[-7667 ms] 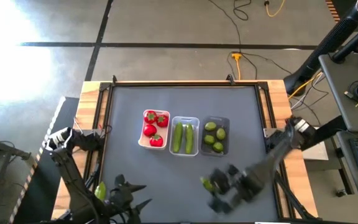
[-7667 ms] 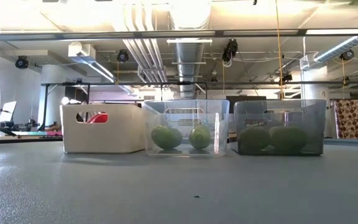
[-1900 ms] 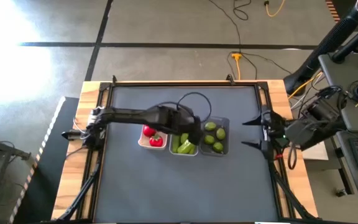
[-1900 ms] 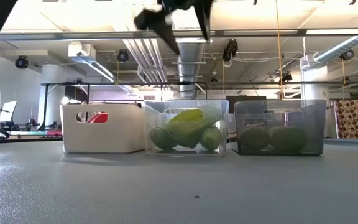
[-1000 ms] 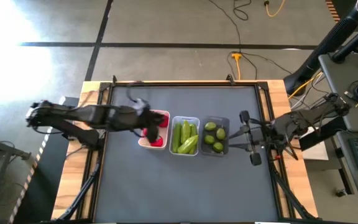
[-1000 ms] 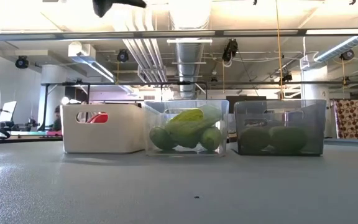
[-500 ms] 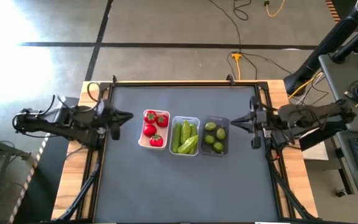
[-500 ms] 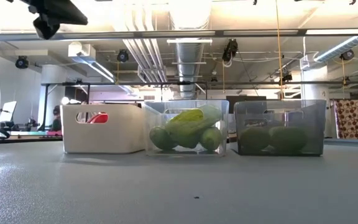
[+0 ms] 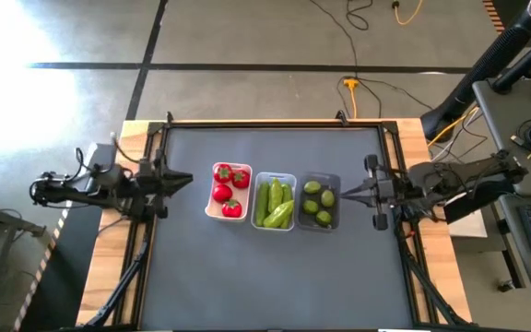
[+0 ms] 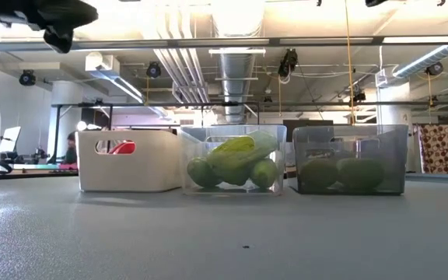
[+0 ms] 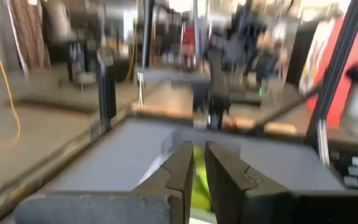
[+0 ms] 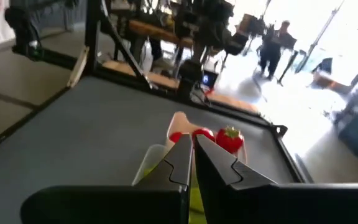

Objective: Sort produce into baskets
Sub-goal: Return to Home Position

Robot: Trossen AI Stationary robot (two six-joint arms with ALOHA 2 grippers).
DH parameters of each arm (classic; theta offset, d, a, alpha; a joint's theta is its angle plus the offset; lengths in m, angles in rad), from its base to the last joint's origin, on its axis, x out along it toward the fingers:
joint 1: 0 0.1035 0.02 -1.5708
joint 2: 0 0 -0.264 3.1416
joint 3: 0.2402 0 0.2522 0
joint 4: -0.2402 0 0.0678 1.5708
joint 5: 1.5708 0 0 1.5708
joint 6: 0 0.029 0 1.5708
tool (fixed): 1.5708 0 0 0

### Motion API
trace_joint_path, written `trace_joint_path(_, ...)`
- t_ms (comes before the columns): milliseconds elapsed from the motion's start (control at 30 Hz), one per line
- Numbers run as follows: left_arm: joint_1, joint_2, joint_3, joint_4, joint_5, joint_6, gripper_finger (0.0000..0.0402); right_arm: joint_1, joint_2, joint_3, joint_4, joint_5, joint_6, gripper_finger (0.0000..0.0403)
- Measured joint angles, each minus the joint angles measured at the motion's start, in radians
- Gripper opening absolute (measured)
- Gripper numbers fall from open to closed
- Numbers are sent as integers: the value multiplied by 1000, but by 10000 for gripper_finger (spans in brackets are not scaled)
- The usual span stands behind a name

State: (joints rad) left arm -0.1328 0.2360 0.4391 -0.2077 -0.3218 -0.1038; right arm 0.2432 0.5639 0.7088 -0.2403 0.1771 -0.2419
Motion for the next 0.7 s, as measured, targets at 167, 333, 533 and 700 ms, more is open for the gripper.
trace_joint_path(167, 4, -209, -112, 49, -5, 71, 27, -40, -120, -148, 156, 5, -14, 13)
trace_joint_path(333, 4, -213, -151, 32, 8, 62, 27, -61, -269, -289, 260, -8, 60, 13)
trace_joint_path(533, 4, -236, -199, 91, 134, 69, 27, -63, -483, -435, 290, -55, 160, 13)
trace_joint_path(700, 3, -235, -237, 121, 157, 69, 27, -63, -561, -566, 346, -56, 245, 13)
